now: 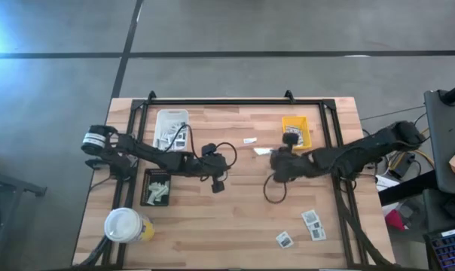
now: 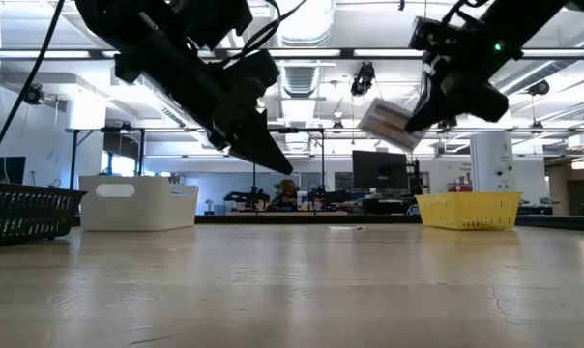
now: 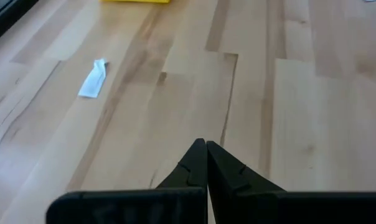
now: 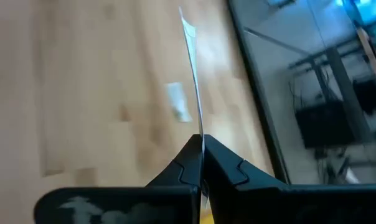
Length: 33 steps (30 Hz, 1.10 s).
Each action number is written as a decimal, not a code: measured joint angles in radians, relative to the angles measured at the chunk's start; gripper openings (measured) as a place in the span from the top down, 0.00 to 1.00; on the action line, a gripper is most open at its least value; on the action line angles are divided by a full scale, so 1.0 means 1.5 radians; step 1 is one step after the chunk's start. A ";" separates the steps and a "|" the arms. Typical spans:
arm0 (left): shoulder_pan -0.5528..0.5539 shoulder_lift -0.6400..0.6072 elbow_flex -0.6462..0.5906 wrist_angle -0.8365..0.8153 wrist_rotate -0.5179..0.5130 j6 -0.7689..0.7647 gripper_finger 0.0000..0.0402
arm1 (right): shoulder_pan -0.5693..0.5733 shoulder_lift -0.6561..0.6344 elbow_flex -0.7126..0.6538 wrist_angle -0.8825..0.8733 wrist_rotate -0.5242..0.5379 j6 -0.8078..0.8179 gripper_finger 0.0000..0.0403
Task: Pick & Place First Aid Supplies
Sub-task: Put the blue bandage pack into the yellow bin
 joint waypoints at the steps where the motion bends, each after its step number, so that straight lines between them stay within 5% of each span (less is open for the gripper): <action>1: -0.002 0.000 0.000 0.001 0.000 0.000 1.00 | -0.011 -0.013 0.000 -0.006 0.000 0.009 0.98; 14: -0.006 0.000 -0.001 0.003 0.000 -0.002 1.00 | -0.216 -0.145 0.000 -0.050 -0.011 0.139 0.98; 22: -0.006 0.000 -0.001 0.003 0.000 -0.002 1.00 | -0.366 -0.160 -0.001 -0.112 -0.222 0.227 0.98; 33: -0.006 0.000 -0.001 0.003 0.000 -0.005 1.00 | -0.507 -0.127 -0.001 -0.193 -0.409 0.231 0.98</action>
